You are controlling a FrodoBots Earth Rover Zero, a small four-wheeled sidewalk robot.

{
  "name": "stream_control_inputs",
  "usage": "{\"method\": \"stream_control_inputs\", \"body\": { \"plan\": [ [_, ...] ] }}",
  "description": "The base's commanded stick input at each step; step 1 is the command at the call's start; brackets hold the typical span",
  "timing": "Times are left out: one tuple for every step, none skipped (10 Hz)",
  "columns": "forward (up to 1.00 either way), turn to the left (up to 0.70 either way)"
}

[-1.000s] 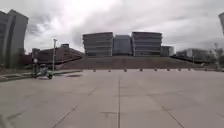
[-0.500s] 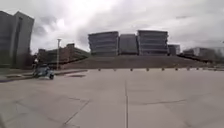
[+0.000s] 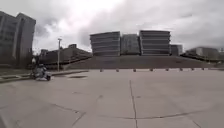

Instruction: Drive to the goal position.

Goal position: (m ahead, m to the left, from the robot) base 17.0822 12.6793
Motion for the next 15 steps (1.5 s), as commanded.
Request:
{"method": "stream_control_inputs", "body": {
  "plan": [
    [1.00, 0.00],
    [1.00, 0.00],
    [1.00, 0.00],
    [1.00, 0.00],
    [1.00, 0.00],
    [1.00, 0.00],
    [1.00, 0.00],
    [1.00, 0.00],
    [1.00, 0.00],
    [1.00, 0.00],
    [1.00, 0.00],
    [1.00, 0.00],
    [1.00, 0.00],
    [1.00, 0.00],
    [1.00, 0.00]
  ]
}}
